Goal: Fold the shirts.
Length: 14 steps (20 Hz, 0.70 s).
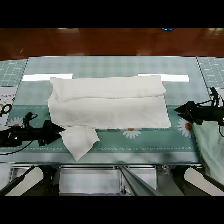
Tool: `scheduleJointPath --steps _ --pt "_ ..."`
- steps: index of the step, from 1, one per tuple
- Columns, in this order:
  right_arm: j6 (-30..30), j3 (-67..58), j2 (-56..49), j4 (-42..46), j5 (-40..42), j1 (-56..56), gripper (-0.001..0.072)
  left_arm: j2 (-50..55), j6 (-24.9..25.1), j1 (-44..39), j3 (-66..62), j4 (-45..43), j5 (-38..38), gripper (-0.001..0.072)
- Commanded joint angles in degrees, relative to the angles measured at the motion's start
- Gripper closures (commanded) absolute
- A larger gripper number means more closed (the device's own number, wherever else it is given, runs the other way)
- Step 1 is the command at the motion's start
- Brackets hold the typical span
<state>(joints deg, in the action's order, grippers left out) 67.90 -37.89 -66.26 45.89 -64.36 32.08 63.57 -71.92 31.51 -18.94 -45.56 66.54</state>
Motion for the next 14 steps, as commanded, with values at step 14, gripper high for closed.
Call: scheduleJointPath --steps 14 --pt "5.3 2.7 -6.9 9.8 -3.1 -3.8 0.0298 1.7 2.3 -6.2 -5.7 1.7 -1.8 0.0683"
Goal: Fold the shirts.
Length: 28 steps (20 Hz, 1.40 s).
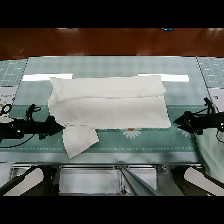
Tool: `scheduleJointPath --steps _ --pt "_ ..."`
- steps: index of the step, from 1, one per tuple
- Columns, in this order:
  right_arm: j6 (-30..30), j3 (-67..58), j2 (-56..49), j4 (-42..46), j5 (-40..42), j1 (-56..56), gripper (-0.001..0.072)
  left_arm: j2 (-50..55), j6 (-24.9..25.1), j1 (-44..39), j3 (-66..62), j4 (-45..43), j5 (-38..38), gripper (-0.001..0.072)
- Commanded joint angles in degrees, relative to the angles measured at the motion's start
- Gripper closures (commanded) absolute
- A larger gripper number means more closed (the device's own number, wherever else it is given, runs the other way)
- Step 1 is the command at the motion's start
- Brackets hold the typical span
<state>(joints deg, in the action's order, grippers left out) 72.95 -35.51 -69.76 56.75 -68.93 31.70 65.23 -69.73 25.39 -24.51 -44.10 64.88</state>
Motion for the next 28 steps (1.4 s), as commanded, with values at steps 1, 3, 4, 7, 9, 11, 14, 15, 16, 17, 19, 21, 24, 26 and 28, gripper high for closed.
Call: scheduleJointPath --steps 1,3,4,7,9,11,14,15,16,17,19,21,24,26,28 --pt "-0.2 0.3 -5.2 -4.3 3.2 -4.9 0.0298 0.0 0.1 -0.1 -0.2 0.2 -0.2 0.0683" --pt "-1.4 -0.9 -8.3 -9.5 6.2 -7.1 0.0298 0.0 0.1 -0.1 -0.2 0.2 -0.2 0.0682" --pt "-1.3 -2.1 -9.8 -10.6 7.0 -8.3 0.0300 0.0 0.1 0.0 -0.2 0.2 -0.2 0.0682" --pt "-4.4 -6.1 -12.2 -11.6 4.7 -11.4 0.0680 0.0 0.1 0.1 -1.1 0.2 -0.3 0.0682" --pt "-5.4 -9.0 -12.1 -11.1 1.3 -11.5 0.0684 0.0 0.3 0.7 -4.0 0.2 0.9 0.0683" --pt "-5.3 -12.6 -12.1 -10.1 -1.0 -11.4 0.0684 0.0 0.2 1.0 -8.2 0.2 1.7 0.0683" --pt "0.5 -17.5 -12.2 -9.0 4.3 -13.3 0.0684 1.9 -0.5 -1.8 -13.9 0.2 -1.3 0.0683" --pt "0.9 -19.3 -12.7 -8.5 5.9 -14.5 0.0684 3.8 -2.1 -3.0 -16.2 0.2 -3.0 0.0683" --pt "1.4 -21.8 -13.6 -8.3 6.7 -15.6 0.0684 5.7 -3.6 -4.0 -18.5 0.2 -4.4 0.0683" --pt "1.8 -24.7 -14.9 -8.3 6.9 -16.5 0.0684 8.1 -4.5 -5.0 -21.2 0.2 -5.4 0.0683" --pt "2.6 -30.1 -18.0 -8.3 7.1 -17.3 0.0684 13.2 -5.8 -6.2 -27.2 0.2 -5.5 0.0683" --pt "3.2 -35.5 -21.8 -8.3 7.1 -17.6 0.0684 18.4 -7.0 -7.1 -33.7 0.2 -5.4 0.0683" --pt "3.3 -40.7 -26.6 -7.9 7.6 -18.8 0.0684 26.9 -7.4 -8.4 -43.8 0.2 -2.9 0.0683" --pt "3.4 -44.4 -29.7 -8.4 8.0 -19.0 0.0684 32.3 -9.9 -9.1 -50.5 0.2 -1.8 0.0683" --pt "3.9 -47.9 -32.4 -8.4 8.0 -19.2 0.0684 37.0 -11.5 -9.9 -57.0 0.3 -0.7 0.0683"
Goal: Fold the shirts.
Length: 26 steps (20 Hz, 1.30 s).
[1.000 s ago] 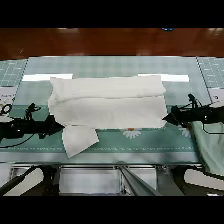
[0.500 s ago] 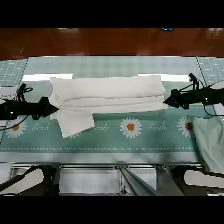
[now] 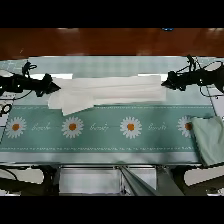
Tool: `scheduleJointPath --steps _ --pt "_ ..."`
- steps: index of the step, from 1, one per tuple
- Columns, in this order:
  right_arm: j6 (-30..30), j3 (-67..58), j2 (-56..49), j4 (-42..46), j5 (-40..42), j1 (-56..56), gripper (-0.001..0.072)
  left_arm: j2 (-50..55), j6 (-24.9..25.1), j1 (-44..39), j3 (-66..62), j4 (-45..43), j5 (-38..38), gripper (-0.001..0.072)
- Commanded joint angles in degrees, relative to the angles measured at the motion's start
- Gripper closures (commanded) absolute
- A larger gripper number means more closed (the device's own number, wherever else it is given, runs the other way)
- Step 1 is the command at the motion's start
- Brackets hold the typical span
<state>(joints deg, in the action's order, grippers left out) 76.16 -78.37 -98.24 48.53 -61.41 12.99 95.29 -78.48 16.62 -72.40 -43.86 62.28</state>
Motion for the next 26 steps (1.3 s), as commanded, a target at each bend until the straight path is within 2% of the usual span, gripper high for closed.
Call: scheduleJointPath --steps 1,5,9,10,11,12,13,15,17,19,21,23,26 --pt "1.1 -6.8 -5.3 -0.2 0.4 -0.5 0.0684 8.7 -2.9 -1.5 -11.6 0.0 1.9 0.0683" --pt "1.2 -10.9 -9.0 -1.0 0.4 -0.5 0.0684 14.1 -3.3 -2.8 -19.1 0.2 2.3 0.0683" --pt "1.2 -11.2 -11.3 -2.8 1.5 -1.1 0.0683 16.1 -3.9 -3.1 -20.5 0.2 2.3 0.0680" --pt "1.2 -11.2 -11.4 -2.9 1.9 -1.5 0.0678 16.2 -3.9 -3.1 -20.6 0.2 2.3 0.0578" --pt "1.2 -11.2 -11.5 -3.1 2.6 -1.9 0.0486 16.0 -3.9 -3.1 -20.6 0.2 2.7 0.0327" --pt "0.9 -11.2 -11.4 -3.7 2.5 -2.1 0.0302 15.8 -4.1 -2.9 -21.1 0.1 4.5 0.0200" --pt "1.0 -11.9 -11.1 -3.3 0.9 -1.6 0.0297 15.6 -4.4 -2.1 -22.3 -0.5 6.9 0.0200" --pt "1.6 -13.8 -9.2 -1.4 -4.9 0.9 0.0298 13.2 -8.9 -0.2 -23.6 -8.3 10.4 0.0201" --pt "2.5 -14.6 -5.6 2.3 -10.9 5.3 0.0298 7.6 -8.7 1.5 -22.7 -17.0 10.4 0.0201" --pt "2.8 -13.9 -1.3 6.2 -13.7 10.2 0.0298 -0.1 -6.6 2.3 -18.5 -22.6 8.4 0.0201" --pt "3.0 -9.0 3.0 6.5 -11.3 14.2 0.0298 -9.4 -4.1 2.2 -9.3 -21.3 1.9 0.0201" --pt "3.2 -0.4 6.3 6.1 -4.7 15.5 0.0297 -20.5 0.1 0.6 4.0 -14.4 -7.8 0.0201" --pt "0.0 8.3 5.4 -2.5 0.9 14.9 0.0293 -33.9 1.1 -4.1 21.9 -9.6 -19.6 0.0201"
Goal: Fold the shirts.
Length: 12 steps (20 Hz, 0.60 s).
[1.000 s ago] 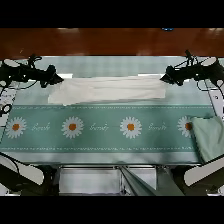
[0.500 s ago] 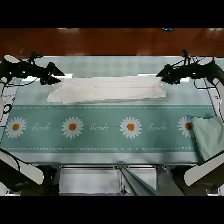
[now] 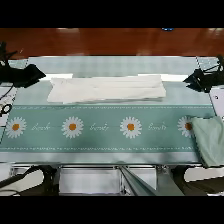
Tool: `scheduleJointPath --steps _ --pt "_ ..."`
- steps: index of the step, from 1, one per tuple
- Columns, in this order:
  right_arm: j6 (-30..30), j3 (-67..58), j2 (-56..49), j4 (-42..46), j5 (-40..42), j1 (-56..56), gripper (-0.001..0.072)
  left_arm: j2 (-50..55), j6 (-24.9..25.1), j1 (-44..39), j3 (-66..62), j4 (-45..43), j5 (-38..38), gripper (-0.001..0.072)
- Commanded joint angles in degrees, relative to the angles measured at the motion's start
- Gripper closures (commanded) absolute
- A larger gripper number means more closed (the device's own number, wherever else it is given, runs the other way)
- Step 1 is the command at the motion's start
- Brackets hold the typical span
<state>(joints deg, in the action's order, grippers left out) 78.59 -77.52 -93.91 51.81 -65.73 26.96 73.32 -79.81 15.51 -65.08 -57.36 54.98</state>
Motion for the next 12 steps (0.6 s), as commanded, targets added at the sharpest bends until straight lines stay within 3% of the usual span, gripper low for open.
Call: scheduleJointPath --steps 1,5,12 --pt "-4.2 7.9 -0.4 -8.8 5.2 0.5 0.0292 -14.3 2.4 -4.3 18.0 3.9 -13.3 0.0201" --pt "-6.9 7.8 -5.7 -16.4 6.7 -1.6 0.0292 -15.8 0.5 -7.5 22.2 3.9 -11.9 0.0201" --pt "-6.4 1.6 -12.9 -16.8 4.9 -7.3 0.0292 -15.4 0.5 -8.0 22.2 6.8 -11.9 0.0201"
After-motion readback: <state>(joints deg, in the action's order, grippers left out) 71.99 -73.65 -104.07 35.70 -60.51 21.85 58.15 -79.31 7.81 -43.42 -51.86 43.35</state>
